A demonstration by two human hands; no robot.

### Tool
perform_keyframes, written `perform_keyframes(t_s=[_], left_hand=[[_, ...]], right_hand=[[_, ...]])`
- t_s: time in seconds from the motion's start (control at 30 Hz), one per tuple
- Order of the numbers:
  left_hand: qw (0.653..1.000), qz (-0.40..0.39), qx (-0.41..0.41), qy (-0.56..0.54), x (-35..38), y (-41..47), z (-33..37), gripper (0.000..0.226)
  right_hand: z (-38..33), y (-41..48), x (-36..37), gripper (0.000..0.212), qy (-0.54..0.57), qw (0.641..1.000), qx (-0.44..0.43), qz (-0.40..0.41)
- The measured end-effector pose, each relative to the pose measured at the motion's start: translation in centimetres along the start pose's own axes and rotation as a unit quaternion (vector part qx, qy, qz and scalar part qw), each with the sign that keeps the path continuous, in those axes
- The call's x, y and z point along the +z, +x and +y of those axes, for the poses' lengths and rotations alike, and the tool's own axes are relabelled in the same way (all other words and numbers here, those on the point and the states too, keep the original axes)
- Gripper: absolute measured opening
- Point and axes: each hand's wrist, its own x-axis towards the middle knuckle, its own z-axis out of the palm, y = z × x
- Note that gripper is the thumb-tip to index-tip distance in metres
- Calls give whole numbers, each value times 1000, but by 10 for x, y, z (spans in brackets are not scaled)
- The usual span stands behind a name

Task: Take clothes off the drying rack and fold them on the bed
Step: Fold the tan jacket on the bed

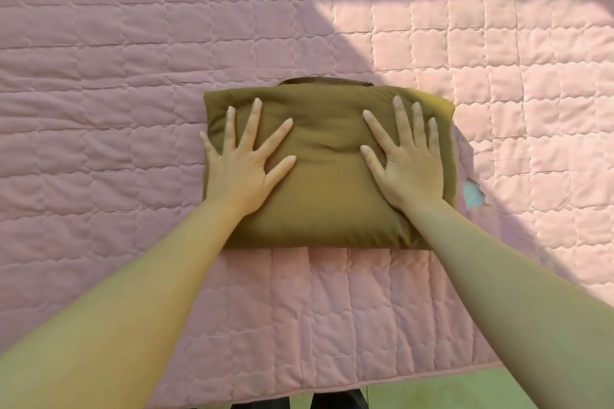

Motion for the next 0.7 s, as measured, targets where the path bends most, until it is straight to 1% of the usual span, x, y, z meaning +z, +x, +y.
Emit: perform_keyframes(t_s=[0.1,0.17,0.23,0.27,0.3,0.33,0.37,0.4,0.43,0.47,0.5,0.53,0.57,0.6,0.63,0.67,0.7], left_hand=[[998,-23,-34,-46,0,-1,-11,58],[994,-32,-68,-75,-2,-4,-13,60],[987,-7,-111,-113,-5,-10,-9,62],[980,27,-140,-141,-6,-15,-5,64],[965,65,-182,-178,-8,-20,0,68],[941,92,-236,-225,-10,-23,3,75],[909,101,-295,-277,-12,-25,5,84],[876,92,-345,-324,-14,-25,6,92],[847,71,-382,-362,-18,-23,5,94],[822,48,-409,-393,-21,-23,3,90],[798,29,-427,-425,-23,-22,0,84],[777,16,-437,-452,-25,-20,-2,79],[758,9,-444,-478,-25,-23,-6,76],[748,1,-443,-494,-26,-24,-7,77],[745,-6,-436,-506,-26,-26,-8,79],[742,-10,-427,-517,-26,-30,-10,80],[739,-12,-418,-529,-26,-32,-11,79]], right_hand=[[6,-1,8,62,17,998,55,-5],[3,-6,7,68,48,992,120,1],[2,-10,1,75,110,973,202,8],[1,-11,-3,81,155,956,247,11],[0,-14,-8,87,202,935,290,15],[-1,-16,-12,94,249,909,333,17],[0,-19,-18,99,296,877,378,14],[3,-21,-23,103,347,837,423,5],[6,-22,-29,107,400,788,467,-14],[9,-24,-35,112,445,744,497,-41],[12,-25,-41,118,477,710,512,-73],[16,-26,-44,125,501,687,517,-97],[17,-26,-46,128,515,679,511,-112],[20,-25,-47,125,531,674,501,-114],[20,-25,-49,115,546,673,487,-108],[17,-26,-51,97,558,674,472,-105],[16,-28,-53,74,570,674,459,-101]])
